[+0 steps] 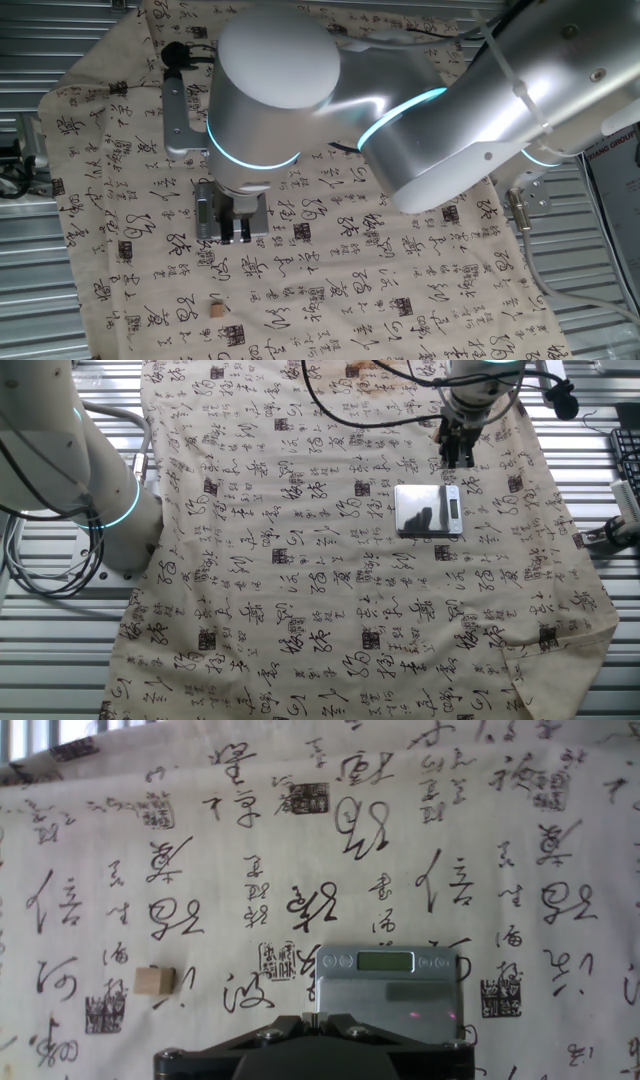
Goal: Place the block on the scale
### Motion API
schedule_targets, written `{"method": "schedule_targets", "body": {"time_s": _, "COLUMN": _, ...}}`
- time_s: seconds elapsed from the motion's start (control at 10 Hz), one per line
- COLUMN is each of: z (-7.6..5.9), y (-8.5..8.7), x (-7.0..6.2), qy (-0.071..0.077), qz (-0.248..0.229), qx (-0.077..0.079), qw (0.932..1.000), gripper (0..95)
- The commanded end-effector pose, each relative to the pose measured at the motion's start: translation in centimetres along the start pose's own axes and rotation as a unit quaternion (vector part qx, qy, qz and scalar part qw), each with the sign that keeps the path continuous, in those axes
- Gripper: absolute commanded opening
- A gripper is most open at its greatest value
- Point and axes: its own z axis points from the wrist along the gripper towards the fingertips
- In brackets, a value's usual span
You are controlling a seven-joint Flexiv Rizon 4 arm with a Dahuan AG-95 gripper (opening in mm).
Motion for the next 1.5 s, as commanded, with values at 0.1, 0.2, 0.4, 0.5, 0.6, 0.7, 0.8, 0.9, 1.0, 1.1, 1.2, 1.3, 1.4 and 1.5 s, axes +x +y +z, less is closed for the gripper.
{"method": "schedule_targets", "body": {"time_s": 0.1, "z": 0.01, "y": 0.07, "x": 0.00, "qy": 0.004, "qz": -0.058, "qx": -0.012, "qw": 0.9982, "gripper": 0.0}}
{"method": "schedule_targets", "body": {"time_s": 0.2, "z": 0.01, "y": 0.07, "x": 0.00, "qy": 0.006, "qz": -0.087, "qx": -0.015, "qw": 0.9961, "gripper": 0.0}}
{"method": "schedule_targets", "body": {"time_s": 0.4, "z": 0.01, "y": 0.07, "x": 0.00, "qy": 0.007, "qz": -0.105, "qx": -0.019, "qw": 0.9943, "gripper": 0.0}}
{"method": "schedule_targets", "body": {"time_s": 0.5, "z": 0.01, "y": 0.07, "x": 0.00, "qy": 0.011, "qz": -0.109, "qx": -0.024, "qw": 0.9938, "gripper": 0.0}}
{"method": "schedule_targets", "body": {"time_s": 0.6, "z": 0.01, "y": 0.07, "x": 0.00, "qy": 0.012, "qz": -0.087, "qx": -0.017, "qw": 0.9960, "gripper": 0.0}}
{"method": "schedule_targets", "body": {"time_s": 0.7, "z": 0.01, "y": 0.07, "x": 0.00, "qy": 0.012, "qz": -0.087, "qx": -0.017, "qw": 0.9960, "gripper": 0.0}}
{"method": "schedule_targets", "body": {"time_s": 0.8, "z": 0.01, "y": 0.07, "x": 0.00, "qy": 0.010, "qz": -0.072, "qx": -0.012, "qw": 0.9973, "gripper": 0.0}}
{"method": "schedule_targets", "body": {"time_s": 0.9, "z": 0.01, "y": 0.07, "x": 0.00, "qy": 0.013, "qz": -0.056, "qx": -0.005, "qw": 0.9983, "gripper": 0.0}}
{"method": "schedule_targets", "body": {"time_s": 1.0, "z": 0.01, "y": 0.07, "x": 0.00, "qy": 0.013, "qz": -0.056, "qx": -0.005, "qw": 0.9983, "gripper": 0.0}}
{"method": "schedule_targets", "body": {"time_s": 1.1, "z": 0.01, "y": 0.07, "x": 0.00, "qy": 0.017, "qz": -0.044, "qx": -0.009, "qw": 0.9988, "gripper": 0.0}}
{"method": "schedule_targets", "body": {"time_s": 1.2, "z": 0.01, "y": 0.07, "x": 0.00, "qy": 0.016, "qz": -0.044, "qx": -0.016, "qw": 0.9988, "gripper": 0.0}}
{"method": "schedule_targets", "body": {"time_s": 1.3, "z": 0.01, "y": 0.07, "x": 0.00, "qy": 0.016, "qz": -0.044, "qx": -0.016, "qw": 0.9988, "gripper": 0.0}}
{"method": "schedule_targets", "body": {"time_s": 1.4, "z": 0.01, "y": 0.07, "x": 0.00, "qy": 0.016, "qz": -0.044, "qx": -0.021, "qw": 0.9987, "gripper": 0.0}}
{"method": "schedule_targets", "body": {"time_s": 1.5, "z": 0.01, "y": 0.07, "x": 0.00, "qy": 0.015, "qz": -0.047, "qx": -0.022, "qw": 0.9985, "gripper": 0.0}}
